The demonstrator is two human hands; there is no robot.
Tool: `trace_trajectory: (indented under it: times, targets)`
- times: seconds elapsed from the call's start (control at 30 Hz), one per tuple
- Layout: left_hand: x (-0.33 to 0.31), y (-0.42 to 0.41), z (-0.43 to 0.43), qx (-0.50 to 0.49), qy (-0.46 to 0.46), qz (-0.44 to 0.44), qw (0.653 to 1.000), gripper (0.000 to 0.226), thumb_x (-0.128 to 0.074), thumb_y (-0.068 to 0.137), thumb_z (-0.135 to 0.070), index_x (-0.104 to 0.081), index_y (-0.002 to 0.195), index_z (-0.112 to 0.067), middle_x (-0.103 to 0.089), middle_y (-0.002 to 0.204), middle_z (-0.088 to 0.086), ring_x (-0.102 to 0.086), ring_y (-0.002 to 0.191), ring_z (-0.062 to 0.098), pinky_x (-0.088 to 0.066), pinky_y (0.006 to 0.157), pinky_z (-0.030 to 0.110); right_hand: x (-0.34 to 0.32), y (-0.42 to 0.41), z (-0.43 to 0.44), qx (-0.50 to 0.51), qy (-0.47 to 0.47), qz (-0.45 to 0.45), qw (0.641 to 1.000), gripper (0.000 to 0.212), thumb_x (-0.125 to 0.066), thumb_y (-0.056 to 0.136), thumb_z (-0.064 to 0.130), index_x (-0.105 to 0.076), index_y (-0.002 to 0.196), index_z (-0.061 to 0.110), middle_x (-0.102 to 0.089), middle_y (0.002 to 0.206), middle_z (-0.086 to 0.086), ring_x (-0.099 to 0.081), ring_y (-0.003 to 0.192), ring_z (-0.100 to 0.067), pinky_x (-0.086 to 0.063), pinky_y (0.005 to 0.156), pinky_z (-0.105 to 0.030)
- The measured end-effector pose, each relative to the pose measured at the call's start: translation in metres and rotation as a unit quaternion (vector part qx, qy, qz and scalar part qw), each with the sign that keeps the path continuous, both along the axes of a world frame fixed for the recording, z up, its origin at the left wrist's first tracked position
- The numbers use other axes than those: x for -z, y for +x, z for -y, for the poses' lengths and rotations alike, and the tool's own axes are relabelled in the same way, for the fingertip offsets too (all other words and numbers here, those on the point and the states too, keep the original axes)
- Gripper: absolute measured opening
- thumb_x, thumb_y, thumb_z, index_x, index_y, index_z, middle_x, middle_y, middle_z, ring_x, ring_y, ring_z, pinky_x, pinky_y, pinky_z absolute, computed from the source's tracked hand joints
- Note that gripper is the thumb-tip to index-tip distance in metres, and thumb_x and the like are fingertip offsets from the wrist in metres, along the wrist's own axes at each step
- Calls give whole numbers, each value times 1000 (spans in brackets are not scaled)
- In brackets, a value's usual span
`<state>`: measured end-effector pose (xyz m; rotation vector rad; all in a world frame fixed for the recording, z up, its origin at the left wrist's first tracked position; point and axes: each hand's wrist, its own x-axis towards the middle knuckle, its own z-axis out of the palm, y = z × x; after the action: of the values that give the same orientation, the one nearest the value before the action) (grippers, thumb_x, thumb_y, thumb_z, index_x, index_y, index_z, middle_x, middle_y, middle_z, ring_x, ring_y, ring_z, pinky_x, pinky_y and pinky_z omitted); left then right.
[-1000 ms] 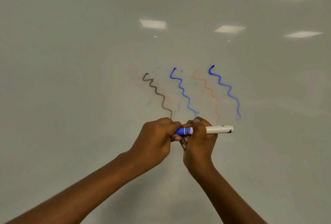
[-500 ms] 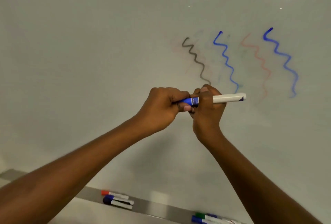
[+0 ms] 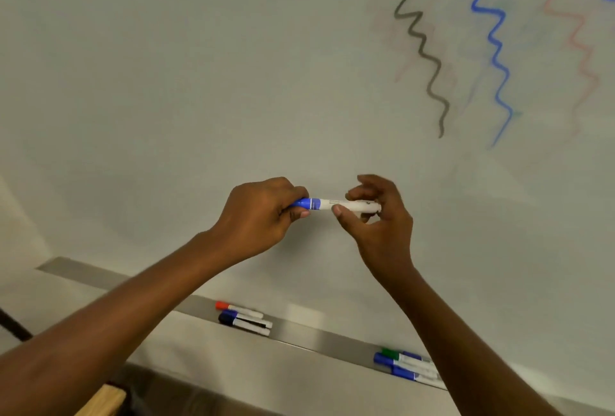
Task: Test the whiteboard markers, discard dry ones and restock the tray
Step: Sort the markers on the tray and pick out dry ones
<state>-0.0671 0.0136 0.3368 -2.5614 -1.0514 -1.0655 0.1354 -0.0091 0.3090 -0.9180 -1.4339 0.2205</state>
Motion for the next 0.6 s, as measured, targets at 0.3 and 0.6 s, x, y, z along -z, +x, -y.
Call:
trace_trajectory:
  times: [0.3,0.6]
  targets:
    - [88,-38,-33,-10,-56,-20,998,21,-62,84,-28,-72,99,-16,-67,80,-1,-59,61,15,-49,51,27,91,-37,-35,92,-3,264,960,33,-56,86,38,-72,99,12,-69,89,-3,-62,78,-19,-50,67,-31]
    - [206,-70,-65,-56,-206,-171,962,39,-83,70,-31,-70,100,-10,-65,88,6,-65,69,25,-51,57,28,220,-74,-48,104,-167,248,949,16,-72,74,19,-71,89,13,-60,91,-5,-49,87,-16,-51,69,-31]
